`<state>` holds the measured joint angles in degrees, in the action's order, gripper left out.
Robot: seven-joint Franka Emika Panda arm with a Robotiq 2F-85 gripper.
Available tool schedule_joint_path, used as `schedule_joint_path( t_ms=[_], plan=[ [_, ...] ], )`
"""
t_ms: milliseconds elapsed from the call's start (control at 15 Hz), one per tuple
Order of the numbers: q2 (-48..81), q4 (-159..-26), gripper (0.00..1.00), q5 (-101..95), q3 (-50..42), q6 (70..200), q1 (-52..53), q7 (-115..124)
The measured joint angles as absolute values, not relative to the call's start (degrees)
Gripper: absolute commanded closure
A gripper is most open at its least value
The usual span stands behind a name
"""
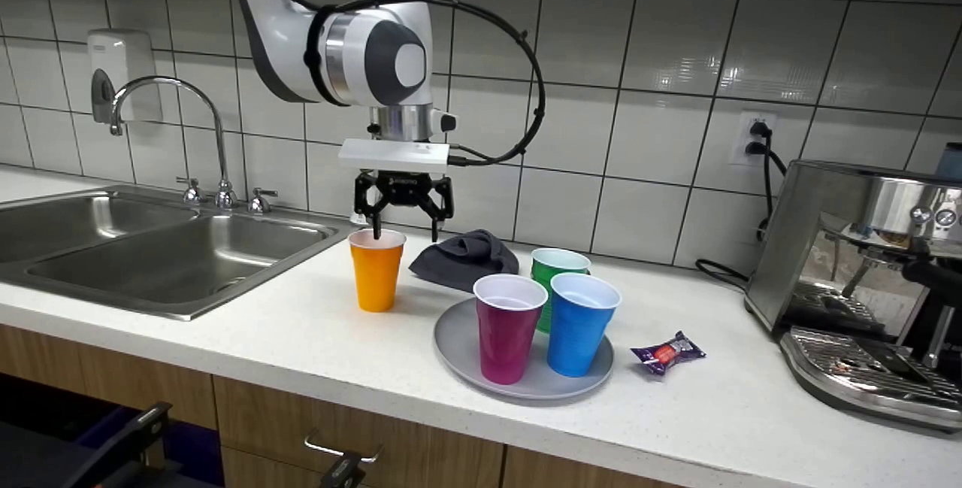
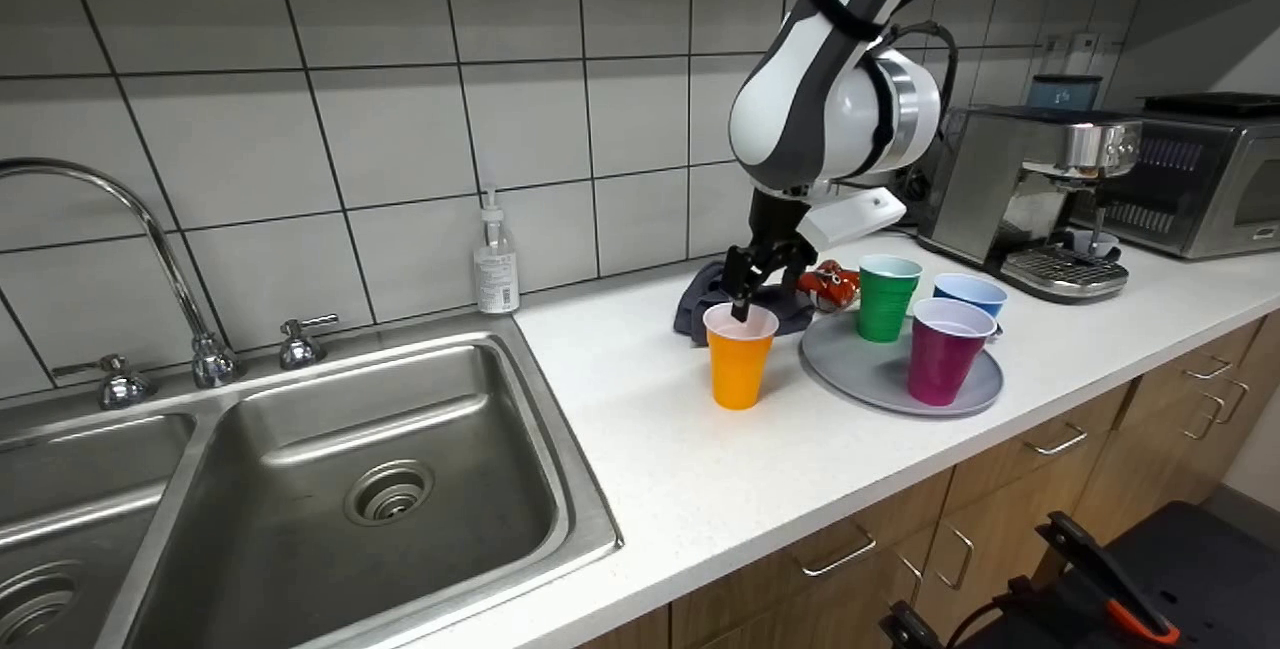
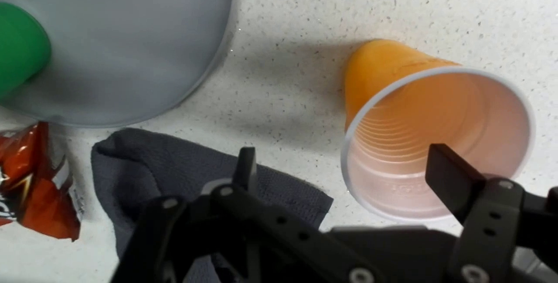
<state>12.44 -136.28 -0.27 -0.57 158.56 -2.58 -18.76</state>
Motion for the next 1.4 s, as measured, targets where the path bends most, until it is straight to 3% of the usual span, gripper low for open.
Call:
schedule_joint_path(
  t_ms=[1133, 1200, 1267, 1400],
  plan=[
    [18.09, -133.7, 0.0, 0.36, 5.74, 161.89, -8.48, -33.37],
    [18.09, -133.59, 0.25, 0.38, 6.05, 161.89, -8.77, -33.52],
    [18.09, -133.51, 0.28, 0.42, 6.35, 161.89, -9.05, -33.68],
    [18.09, -133.39, 0.42, 0.78, 6.94, 161.92, -9.62, -34.35]
  ],
)
